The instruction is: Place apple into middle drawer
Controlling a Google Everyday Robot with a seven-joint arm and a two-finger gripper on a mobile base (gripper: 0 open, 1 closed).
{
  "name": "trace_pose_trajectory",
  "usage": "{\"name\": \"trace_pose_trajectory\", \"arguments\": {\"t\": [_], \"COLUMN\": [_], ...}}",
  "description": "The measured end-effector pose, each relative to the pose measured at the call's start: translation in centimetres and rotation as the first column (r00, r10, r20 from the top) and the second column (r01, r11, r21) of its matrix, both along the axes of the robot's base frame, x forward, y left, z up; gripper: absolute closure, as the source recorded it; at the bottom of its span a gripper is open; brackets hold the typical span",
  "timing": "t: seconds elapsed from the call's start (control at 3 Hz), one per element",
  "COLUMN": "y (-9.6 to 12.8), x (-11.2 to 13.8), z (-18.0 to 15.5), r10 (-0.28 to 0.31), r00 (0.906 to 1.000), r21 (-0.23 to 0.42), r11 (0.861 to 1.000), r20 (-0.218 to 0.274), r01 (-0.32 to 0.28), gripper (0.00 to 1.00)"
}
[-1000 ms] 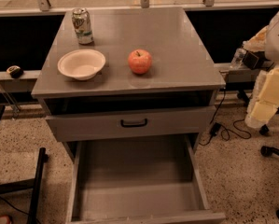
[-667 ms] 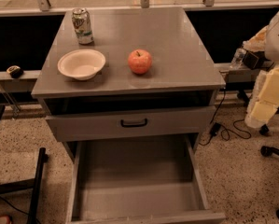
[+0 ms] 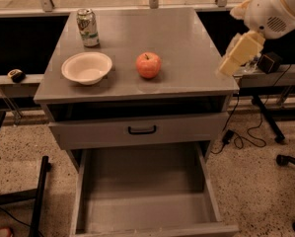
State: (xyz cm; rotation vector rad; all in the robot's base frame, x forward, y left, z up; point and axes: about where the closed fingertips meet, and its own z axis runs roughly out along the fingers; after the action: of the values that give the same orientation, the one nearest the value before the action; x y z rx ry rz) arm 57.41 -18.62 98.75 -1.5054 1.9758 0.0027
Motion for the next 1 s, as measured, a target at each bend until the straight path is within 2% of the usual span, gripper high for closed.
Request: {"name": "trace_pose_trajectory", "arguments": {"t": [0.33, 0.67, 1.0], "y": [5.0, 6.1, 10.1], "x": [6.9, 6.6, 7.8], "z": [-2.1, -1.8, -2.6], "r10": [0.114, 0.124, 0.205], "r00": [0.9932, 0.9919, 0.9780], "r21": [-0.025, -0.014, 0.115], "r11": [0.993, 0.992, 0.971], "r20": [0.025, 0.028, 0.041], "r01": [-0.113, -0.124, -0.208], "gripper": [0.00, 0.00, 0.00]}}
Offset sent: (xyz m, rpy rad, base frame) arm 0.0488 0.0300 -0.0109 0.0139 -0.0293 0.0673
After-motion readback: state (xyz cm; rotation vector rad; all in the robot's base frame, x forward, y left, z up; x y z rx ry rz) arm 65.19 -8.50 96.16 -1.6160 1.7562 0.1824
